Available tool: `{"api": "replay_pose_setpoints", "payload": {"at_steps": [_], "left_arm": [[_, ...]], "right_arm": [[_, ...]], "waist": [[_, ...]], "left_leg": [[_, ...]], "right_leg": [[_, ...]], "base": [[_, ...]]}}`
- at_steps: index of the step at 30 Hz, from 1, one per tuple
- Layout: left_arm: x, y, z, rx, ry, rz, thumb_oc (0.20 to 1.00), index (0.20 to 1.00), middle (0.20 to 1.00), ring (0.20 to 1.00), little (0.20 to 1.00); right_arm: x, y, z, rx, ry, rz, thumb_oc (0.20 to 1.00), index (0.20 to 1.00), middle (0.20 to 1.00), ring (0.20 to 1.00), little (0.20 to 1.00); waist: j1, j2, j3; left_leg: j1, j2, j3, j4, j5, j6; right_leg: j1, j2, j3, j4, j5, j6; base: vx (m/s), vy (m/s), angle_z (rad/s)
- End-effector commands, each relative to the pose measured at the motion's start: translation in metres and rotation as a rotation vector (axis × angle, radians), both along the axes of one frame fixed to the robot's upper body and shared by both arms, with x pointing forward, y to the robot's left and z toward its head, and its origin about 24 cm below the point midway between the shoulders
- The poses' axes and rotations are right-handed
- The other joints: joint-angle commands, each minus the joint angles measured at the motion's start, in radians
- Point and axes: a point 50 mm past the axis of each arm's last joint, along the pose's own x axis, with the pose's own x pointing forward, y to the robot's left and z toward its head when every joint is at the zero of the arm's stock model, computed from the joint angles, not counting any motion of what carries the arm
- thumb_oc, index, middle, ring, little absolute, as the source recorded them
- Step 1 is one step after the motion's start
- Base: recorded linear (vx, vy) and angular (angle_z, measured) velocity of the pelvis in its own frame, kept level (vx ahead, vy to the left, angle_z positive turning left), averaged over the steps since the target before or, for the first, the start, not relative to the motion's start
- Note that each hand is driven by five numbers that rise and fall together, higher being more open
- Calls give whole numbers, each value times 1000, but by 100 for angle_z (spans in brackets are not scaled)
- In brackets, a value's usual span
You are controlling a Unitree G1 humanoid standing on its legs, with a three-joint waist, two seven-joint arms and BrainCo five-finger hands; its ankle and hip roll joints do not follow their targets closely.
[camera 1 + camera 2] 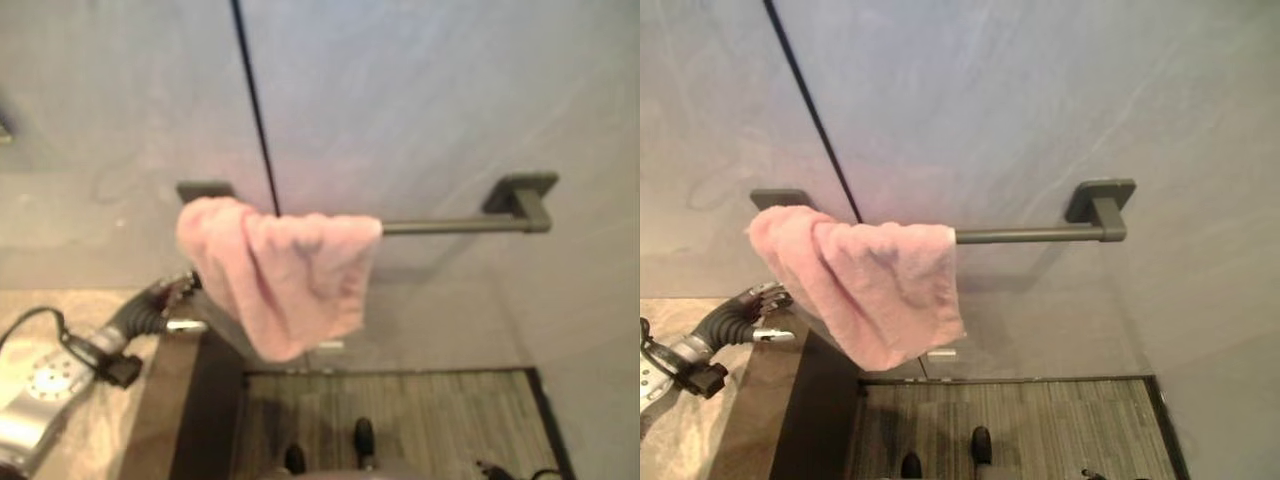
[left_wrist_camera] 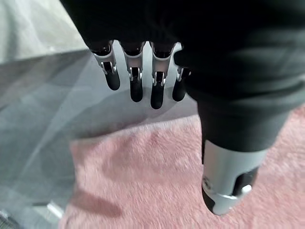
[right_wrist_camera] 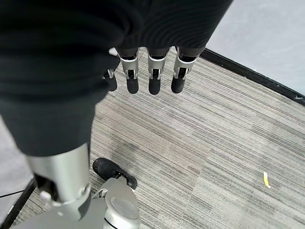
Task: Put brush and paste in cup on sink, flatten towel.
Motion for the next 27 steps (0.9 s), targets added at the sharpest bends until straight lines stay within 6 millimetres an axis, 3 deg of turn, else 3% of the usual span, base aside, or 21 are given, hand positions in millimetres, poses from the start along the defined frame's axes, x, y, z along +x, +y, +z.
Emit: {"api": "replay_pose_setpoints", "payload": {"at_steps": [1, 10, 17, 18, 19, 20, 24, 27], "left_arm": [[9, -9, 39, -32, -148, -85, 1000, 1000, 1000, 1000, 1000], [10, -15, 58, -82, -198, -141, 1000, 1000, 1000, 1000, 1000], [14, -16, 51, -69, -184, -133, 1000, 1000, 1000, 1000, 1000], [14, -16, 49, -76, -177, -132, 542, 542, 542, 542, 542], [15, -17, 48, -79, -168, -140, 341, 341, 341, 341, 341], [15, -17, 47, -82, -165, -140, 200, 200, 200, 200, 200], [17, -21, 46, -100, -161, -157, 200, 200, 200, 200, 200], [17, -16, 41, -103, -153, -142, 200, 200, 200, 200, 200]], "right_arm": [[-2, 4, -2, 14, 11, -3, 1000, 1000, 1000, 1000, 1000], [-2, 6, -3, 28, 8, 11, 1000, 1000, 1000, 1000, 1000], [6, 7, -1, 29, -9, 40, 1000, 1000, 1000, 1000, 1000], [5, 6, -1, 28, -9, 39, 1000, 1000, 1000, 1000, 1000], [5, 5, -1, 27, -10, 43, 1000, 1000, 1000, 1000, 1000], [5, 5, -1, 28, -9, 43, 1000, 1000, 1000, 1000, 1000], [5, 4, 0, 23, -18, 47, 1000, 1000, 1000, 1000, 1000], [35, -3, 15, 33, -216, -3, 1000, 1000, 1000, 1000, 1000]], "waist": [[-35, -18, -29], [-30, -18, -33], [-31, -18, -34], [-32, -18, -34], [-34, -19, -34], [-34, -19, -34], [-39, -19, -32], [-52, -18, -26]], "left_leg": [[-30, -1, -5, 17, -68, 52], [-20, -1, -18, 17, -69, 50], [-17, -3, -24, 17, -70, 52], [-16, -4, -24, 17, -70, 52], [-16, -5, -24, 17, -71, 52], [-16, -5, -24, 17, -72, 52], [-16, -6, -21, 17, -73, 54], [-16, -5, -11, 17, -71, 53]], "right_leg": [[59, -65, 17, 6, -114, 80], [76, -67, 3, 6, -123, 78], [84, -71, -3, 6, -124, 79], [85, -72, -3, 6, -124, 79], [85, -73, -4, 6, -124, 79], [86, -73, -4, 6, -125, 80], [82, -73, 1, 6, -123, 81], [79, -72, 9, 6, -119, 83]], "base": [[0, 0, 0], [0, 0, 0], [0, 0, 0], [0, 0, 0], [0, 0, 0], [0, 0, 0], [0, 0, 0], [-6, 1, -1]]}}
